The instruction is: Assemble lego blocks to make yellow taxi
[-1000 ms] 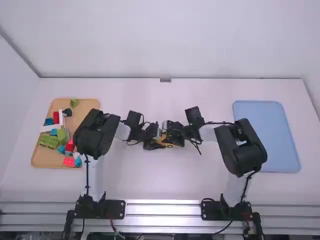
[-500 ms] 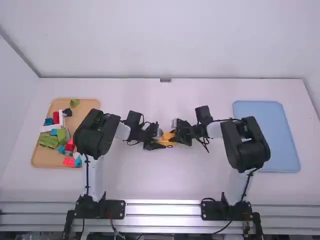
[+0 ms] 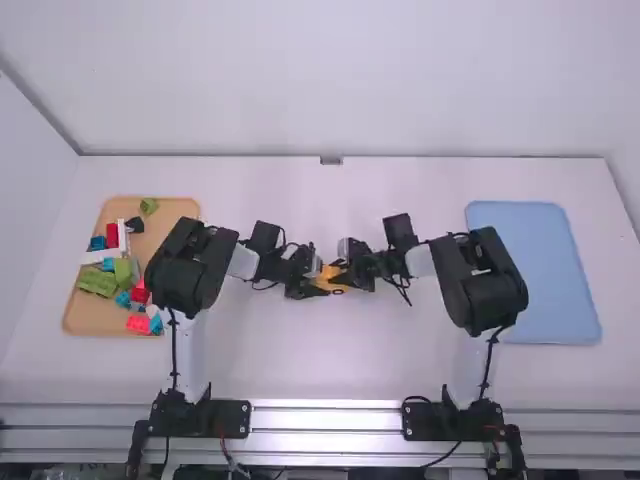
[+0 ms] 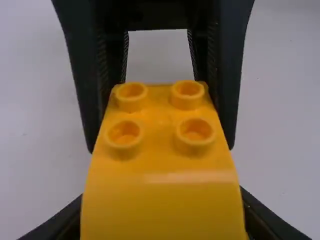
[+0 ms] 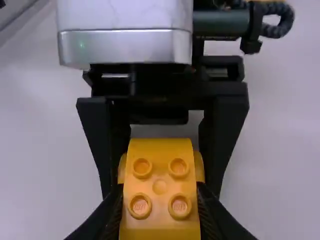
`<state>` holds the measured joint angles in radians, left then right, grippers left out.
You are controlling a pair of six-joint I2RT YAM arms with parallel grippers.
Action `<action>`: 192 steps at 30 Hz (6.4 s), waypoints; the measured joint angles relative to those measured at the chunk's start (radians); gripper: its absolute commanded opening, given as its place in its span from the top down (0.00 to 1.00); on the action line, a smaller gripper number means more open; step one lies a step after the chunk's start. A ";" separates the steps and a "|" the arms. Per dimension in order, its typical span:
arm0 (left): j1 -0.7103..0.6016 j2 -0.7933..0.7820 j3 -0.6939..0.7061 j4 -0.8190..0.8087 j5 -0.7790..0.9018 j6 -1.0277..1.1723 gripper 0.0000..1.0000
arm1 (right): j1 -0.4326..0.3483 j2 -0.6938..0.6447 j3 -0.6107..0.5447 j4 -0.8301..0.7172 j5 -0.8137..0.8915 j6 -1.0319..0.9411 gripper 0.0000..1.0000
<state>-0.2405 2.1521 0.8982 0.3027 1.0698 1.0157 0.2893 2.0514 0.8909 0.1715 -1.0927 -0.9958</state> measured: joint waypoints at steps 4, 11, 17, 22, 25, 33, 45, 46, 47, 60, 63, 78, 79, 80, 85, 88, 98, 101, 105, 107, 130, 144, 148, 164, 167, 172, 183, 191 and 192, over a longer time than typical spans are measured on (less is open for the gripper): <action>0.000 0.000 0.000 -0.001 0.000 0.001 0.73 | -0.002 0.000 0.007 -0.031 0.000 -0.022 1.00; 0.000 0.000 0.000 -0.003 0.004 -0.005 0.74 | 0.013 -0.021 0.014 -0.078 0.053 -0.085 1.00; 0.009 0.000 0.000 -0.003 0.004 0.000 0.76 | 0.051 -0.045 0.014 -0.068 0.149 -0.077 1.00; 0.010 0.000 0.000 -0.003 0.003 0.000 0.77 | 0.056 -0.048 0.014 -0.075 0.165 -0.068 1.00; 0.010 0.000 0.000 -0.003 0.003 0.002 0.77 | 0.058 -0.049 0.014 -0.073 0.174 -0.055 1.00; 0.014 0.000 0.000 -0.002 0.001 0.006 0.78 | 0.071 -0.055 0.014 -0.051 0.198 -0.023 0.78; 0.005 0.000 0.007 -0.004 -0.005 -0.025 0.81 | 0.091 -0.020 0.051 -0.074 0.207 0.018 0.47; 0.005 0.000 0.007 -0.003 -0.004 -0.027 0.80 | 0.090 -0.019 0.051 -0.073 0.206 0.018 0.47; 0.005 0.000 0.007 -0.004 -0.004 -0.029 0.81 | 0.085 -0.019 0.052 -0.071 0.195 0.014 0.46; 0.005 0.000 0.007 -0.003 -0.004 -0.032 0.55 | -0.062 -0.021 0.066 -0.097 -0.053 -0.069 0.38; 0.005 0.000 0.007 -0.003 -0.004 -0.031 0.18 | -0.090 -0.027 0.061 -0.142 -0.025 -0.074 0.34; 0.006 -0.166 0.061 -0.472 -0.195 -0.019 0.01 | 0.008 0.002 -0.080 0.200 0.165 0.067 0.01; 0.009 -0.189 0.061 -0.498 -0.216 -0.019 0.01 | 0.017 0.008 -0.080 0.214 0.169 0.076 0.02; 0.009 -0.218 0.061 -0.519 -0.239 -0.021 0.01 | 0.026 0.013 -0.080 0.224 0.172 0.083 0.01; 0.040 -0.396 0.060 -0.576 -0.335 -0.056 0.01 | 0.076 0.042 -0.072 0.220 0.181 0.112 0.01; 0.069 -0.481 0.041 -0.576 -0.355 -0.071 0.01 | 0.093 0.069 -0.047 0.210 0.180 0.121 0.03; 0.138 -0.680 -0.169 -0.204 -0.597 -0.506 0.00 | 0.093 0.094 0.030 0.206 0.174 0.190 0.50; 0.129 -0.720 -0.215 -0.114 -0.813 -0.751 0.01 | 0.092 0.094 0.060 0.206 0.188 0.264 0.50; 0.126 -0.762 -0.264 -0.079 -1.155 -1.090 0.01 | 0.068 0.061 0.103 0.112 0.280 0.400 0.50; 0.127 -0.763 -0.273 -0.071 -1.252 -1.171 0.01 | 0.043 0.012 0.114 0.021 0.343 0.433 0.47; 0.126 -0.763 -0.275 -0.021 -1.278 -1.102 0.01 | -0.605 -0.363 0.047 -0.204 1.115 0.928 0.46; 0.126 -0.763 -0.252 -0.168 -1.007 -0.902 0.01 | -0.787 -0.272 0.032 -0.249 1.069 0.941 0.01; 0.126 -0.763 -0.158 -0.258 -0.990 -0.899 0.01 | -0.778 -0.274 0.032 -0.311 1.070 0.938 0.02; 0.126 -1.024 -0.071 -0.438 -0.984 -0.899 0.01 | -0.468 -0.763 0.032 -0.488 1.134 0.940 0.02; 0.127 -1.097 -0.071 -0.448 -0.985 -0.899 0.03 | -0.407 -0.843 0.032 -0.505 1.131 0.942 0.03; 0.161 -1.162 -0.076 -0.395 -1.004 -0.926 0.09 | -0.351 -0.908 0.016 -0.455 1.110 0.967 0.09; 0.240 -1.331 -0.257 -0.308 -1.062 -1.002 0.28 | -0.287 -1.063 -0.161 -0.291 1.094 0.990 0.27; 0.240 -1.499 -0.423 -0.308 -1.067 -1.009 0.45 | -0.287 -1.229 -0.315 -0.173 1.092 0.991 0.44; 0.240 -1.529 -0.452 -0.308 -1.067 -1.009 0.48 | -0.287 -1.259 -0.345 -0.173 1.091 0.991 0.47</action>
<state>-0.0010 0.6235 0.4458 -0.0051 0.0029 0.0067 0.0025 0.7921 0.5457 -0.0013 -0.0017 -0.0051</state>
